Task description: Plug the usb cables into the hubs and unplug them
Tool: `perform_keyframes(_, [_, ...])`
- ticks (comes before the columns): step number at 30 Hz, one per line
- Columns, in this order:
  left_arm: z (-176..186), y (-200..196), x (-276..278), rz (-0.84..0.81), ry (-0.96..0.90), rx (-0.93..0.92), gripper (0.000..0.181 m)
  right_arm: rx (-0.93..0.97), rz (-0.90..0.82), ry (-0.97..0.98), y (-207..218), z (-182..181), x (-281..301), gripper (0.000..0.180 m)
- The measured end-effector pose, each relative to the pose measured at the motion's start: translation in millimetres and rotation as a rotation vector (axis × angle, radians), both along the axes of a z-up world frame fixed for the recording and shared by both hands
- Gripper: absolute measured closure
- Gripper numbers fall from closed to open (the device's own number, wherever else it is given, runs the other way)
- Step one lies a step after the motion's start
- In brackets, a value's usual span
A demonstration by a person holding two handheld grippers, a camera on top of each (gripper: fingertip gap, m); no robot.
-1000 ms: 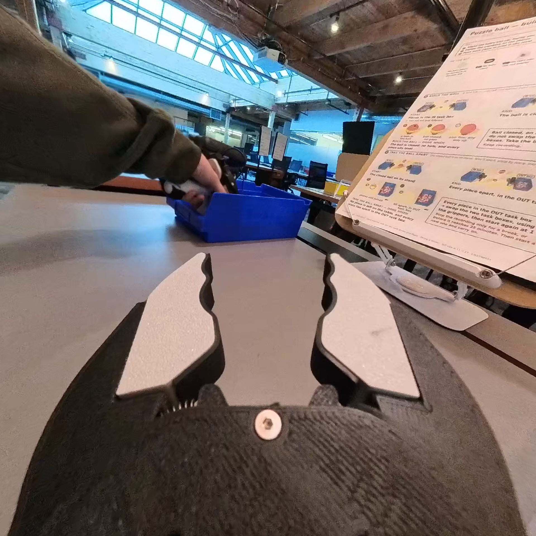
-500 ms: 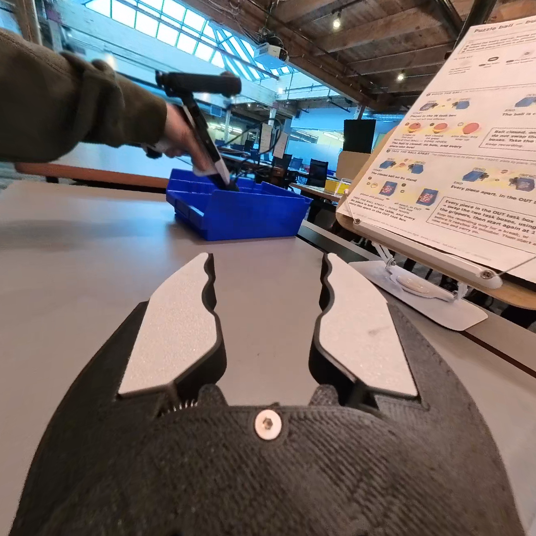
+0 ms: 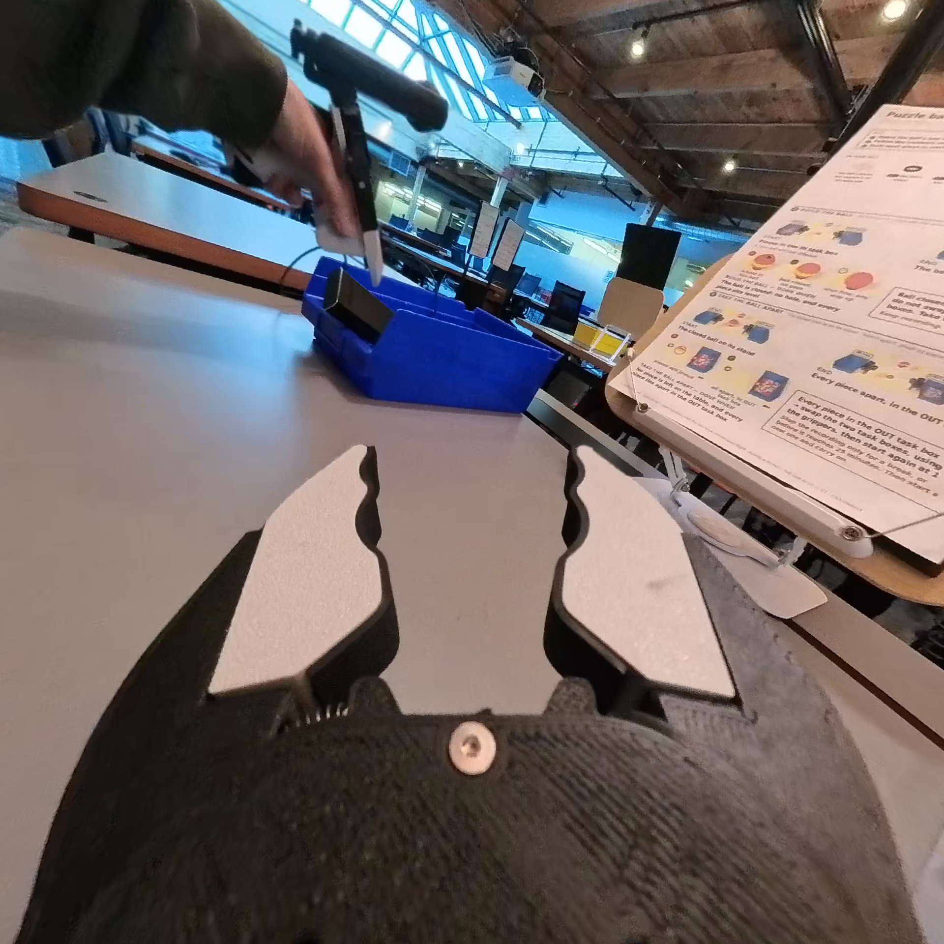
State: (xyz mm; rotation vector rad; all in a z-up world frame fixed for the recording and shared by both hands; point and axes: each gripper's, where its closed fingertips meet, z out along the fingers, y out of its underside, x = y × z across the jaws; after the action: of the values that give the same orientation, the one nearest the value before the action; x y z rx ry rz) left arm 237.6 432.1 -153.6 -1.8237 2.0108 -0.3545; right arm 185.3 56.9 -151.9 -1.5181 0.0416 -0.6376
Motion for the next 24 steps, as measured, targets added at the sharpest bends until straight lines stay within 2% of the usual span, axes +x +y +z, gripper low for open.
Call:
perform_keyframes(1, [-1, 5, 0, 0.0, -0.021, 0.022, 0.106, -0.01, 0.003, 0.0, 1, -1, 0, 0.109])
perform_keyframes(4, [-9, -5, -3, -0.114, -0.05, 0.077, 0.096, -0.043, 0.01, -0.013, 5, -5, -2, 0.108])
perform_keyframes(9, [-34, 3, -9, -0.276, -0.043, 0.423, 0.091, -0.084, 0.016, -0.053, 9, -9, -6, 0.108])
perform_keyframes(14, [-39, 1, -6, -0.258, -0.152, 0.442, 0.122, -0.092, 0.013, -0.062, 10, -10, -7, 0.108])
perform_keyframes(18, [-35, -1, -6, -0.293, -0.167, 0.47, 0.124, -0.085, 0.01, -0.062, 9, -9, -6, 0.108])
perform_keyframes(22, [-28, -5, -9, -0.411, -0.166, 0.652, 0.126, -0.085, 0.008, -0.066, 9, -9, -6, 0.109])
perform_keyframes(24, [-18, -12, -11, -0.474, -0.176, 0.79, 0.134, -0.087, 0.008, -0.066, 9, -9, -6, 0.109])
